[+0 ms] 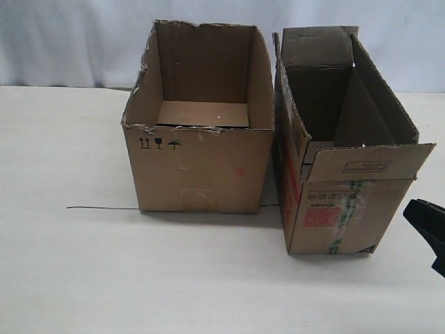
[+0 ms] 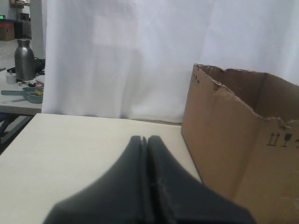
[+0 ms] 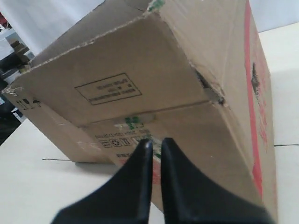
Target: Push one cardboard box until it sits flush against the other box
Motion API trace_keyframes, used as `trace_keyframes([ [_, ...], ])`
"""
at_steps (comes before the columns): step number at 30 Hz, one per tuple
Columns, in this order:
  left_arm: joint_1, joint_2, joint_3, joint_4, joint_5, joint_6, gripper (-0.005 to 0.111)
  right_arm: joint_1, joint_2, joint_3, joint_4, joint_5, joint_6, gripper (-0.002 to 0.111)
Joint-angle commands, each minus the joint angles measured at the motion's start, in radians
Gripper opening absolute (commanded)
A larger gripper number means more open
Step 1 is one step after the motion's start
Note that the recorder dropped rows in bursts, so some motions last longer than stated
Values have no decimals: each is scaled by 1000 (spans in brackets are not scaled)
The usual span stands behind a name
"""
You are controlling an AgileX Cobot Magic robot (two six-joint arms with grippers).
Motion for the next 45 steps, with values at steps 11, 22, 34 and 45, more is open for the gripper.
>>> trace_keyframes([
  [11,-5,-3,2,3,-8,-6,0,44,269,-67,75,-70,-106,5],
  [22,-5,-3,2,3,-8,-6,0,458,332,-207,295,271,-143,5],
  [34,-5,-3,2,3,-8,-6,0,652,333,-343,401,483,-148,5],
  [45,-5,-3,2,3,-4,-6,0,657,196,-375,450,403,-148,5],
])
